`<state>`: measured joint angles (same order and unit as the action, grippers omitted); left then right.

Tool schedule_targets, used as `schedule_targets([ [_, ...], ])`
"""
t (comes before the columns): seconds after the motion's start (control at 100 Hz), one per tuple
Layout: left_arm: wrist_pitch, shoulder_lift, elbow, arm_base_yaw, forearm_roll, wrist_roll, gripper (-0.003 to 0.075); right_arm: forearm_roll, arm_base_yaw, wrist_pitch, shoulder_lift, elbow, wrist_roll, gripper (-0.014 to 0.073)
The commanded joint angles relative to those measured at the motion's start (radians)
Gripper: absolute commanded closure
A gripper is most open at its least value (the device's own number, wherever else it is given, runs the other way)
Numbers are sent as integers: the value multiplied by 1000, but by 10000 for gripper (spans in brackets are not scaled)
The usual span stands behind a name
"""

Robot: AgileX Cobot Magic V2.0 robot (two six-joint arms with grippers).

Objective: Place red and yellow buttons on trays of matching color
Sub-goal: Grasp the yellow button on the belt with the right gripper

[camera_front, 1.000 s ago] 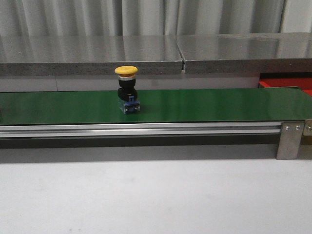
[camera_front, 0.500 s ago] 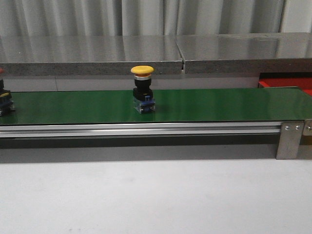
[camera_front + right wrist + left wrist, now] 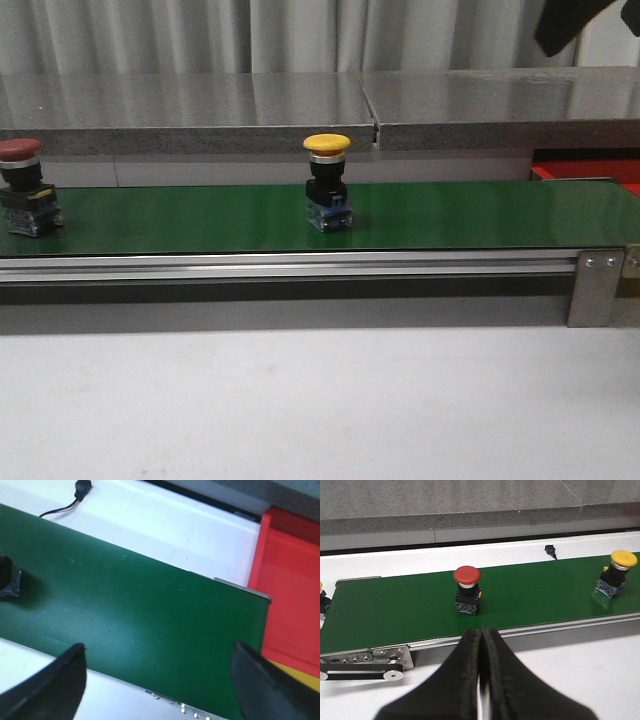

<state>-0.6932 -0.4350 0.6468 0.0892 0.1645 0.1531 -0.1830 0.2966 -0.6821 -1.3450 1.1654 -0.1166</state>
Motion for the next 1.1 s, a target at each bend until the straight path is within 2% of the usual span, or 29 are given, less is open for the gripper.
schedule_targets([
  [0.0, 65, -6, 25, 8, 16, 1, 739, -15, 31, -61, -41, 123, 40, -66],
  [0.13, 65, -6, 25, 8, 16, 1, 739, 15, 72, -193, -144, 263, 108, -50],
  [0.3, 65, -6, 21, 8, 16, 1, 739, 154, 83, -325, -264, 415, 216, -50],
  [0.48, 65, -6, 21, 8, 16, 1, 739, 243, 83, -423, -377, 535, 303, -50],
  [0.9, 65, -6, 21, 8, 16, 1, 739, 285, 83, -411, -534, 614, 311, -45],
  [0.97, 65, -6, 21, 8, 16, 1, 739, 285, 83, -403, -545, 614, 314, 11],
  [1.09, 65, -6, 21, 8, 16, 1, 739, 285, 83, -401, -552, 614, 314, 247],
])
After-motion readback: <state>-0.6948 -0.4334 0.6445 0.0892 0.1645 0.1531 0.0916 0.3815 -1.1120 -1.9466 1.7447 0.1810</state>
